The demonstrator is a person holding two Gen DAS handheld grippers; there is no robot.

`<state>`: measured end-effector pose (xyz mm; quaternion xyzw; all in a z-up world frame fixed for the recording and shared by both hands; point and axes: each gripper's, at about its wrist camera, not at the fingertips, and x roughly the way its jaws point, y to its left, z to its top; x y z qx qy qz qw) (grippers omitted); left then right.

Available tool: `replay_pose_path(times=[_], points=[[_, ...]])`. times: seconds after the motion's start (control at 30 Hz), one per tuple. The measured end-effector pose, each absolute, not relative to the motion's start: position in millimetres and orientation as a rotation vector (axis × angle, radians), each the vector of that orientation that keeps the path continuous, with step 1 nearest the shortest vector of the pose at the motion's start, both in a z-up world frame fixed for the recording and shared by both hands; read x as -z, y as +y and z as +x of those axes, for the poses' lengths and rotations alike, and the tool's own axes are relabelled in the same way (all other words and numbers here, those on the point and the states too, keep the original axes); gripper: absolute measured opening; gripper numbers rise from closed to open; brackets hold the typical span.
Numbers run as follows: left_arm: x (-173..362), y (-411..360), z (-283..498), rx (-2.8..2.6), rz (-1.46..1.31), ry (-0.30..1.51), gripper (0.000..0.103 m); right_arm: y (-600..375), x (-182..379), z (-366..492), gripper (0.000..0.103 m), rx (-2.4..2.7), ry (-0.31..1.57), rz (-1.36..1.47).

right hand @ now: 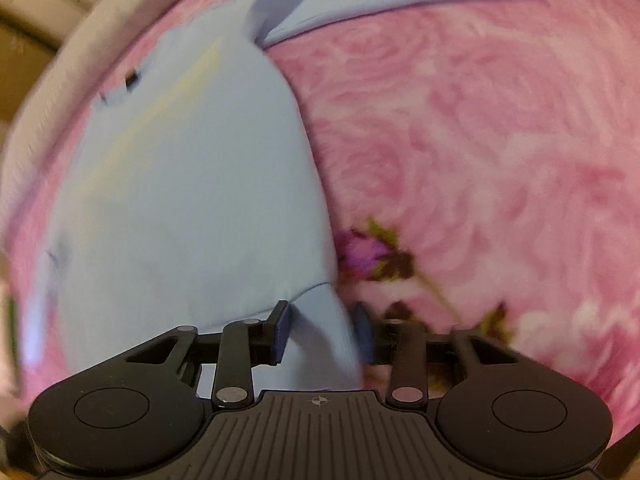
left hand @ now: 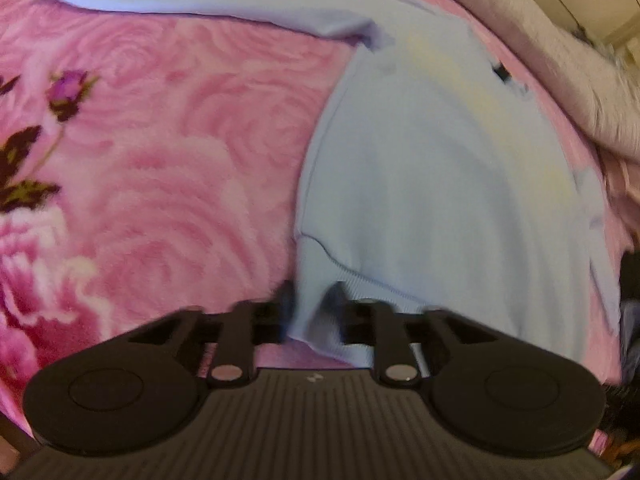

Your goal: Fold clothes

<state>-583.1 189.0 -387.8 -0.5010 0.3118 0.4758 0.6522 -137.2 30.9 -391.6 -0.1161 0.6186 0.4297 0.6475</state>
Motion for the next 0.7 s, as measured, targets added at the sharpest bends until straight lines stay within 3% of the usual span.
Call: replay_pose_path(times=[0.13, 0.3, 0.47, 0.7], points=[[361.6, 168.6, -584.8, -1.069, -1.047, 0.681, 0.003, 27.8, 376.3, -136.6, 0.006, -1.047, 1.373, -0.272], [384.4, 160.0, -575.9, -1.104, -1.035, 0.832, 0.005, 17.1, 378.3, -129.8, 0.006, -1.049, 1.417, -0.265], [355.8, 150.8, -554.0, -1.114, -0.865, 0.939, 0.011, 5.7, 378.0, -112.3, 0.036, -1.010, 1.453, -0.243], [347.2, 168.3, -519.2, -1.094, -0.905, 0.880, 0.011, -25.2, 369.2, 9.6, 0.038, -0.732, 1.324, 0.055]])
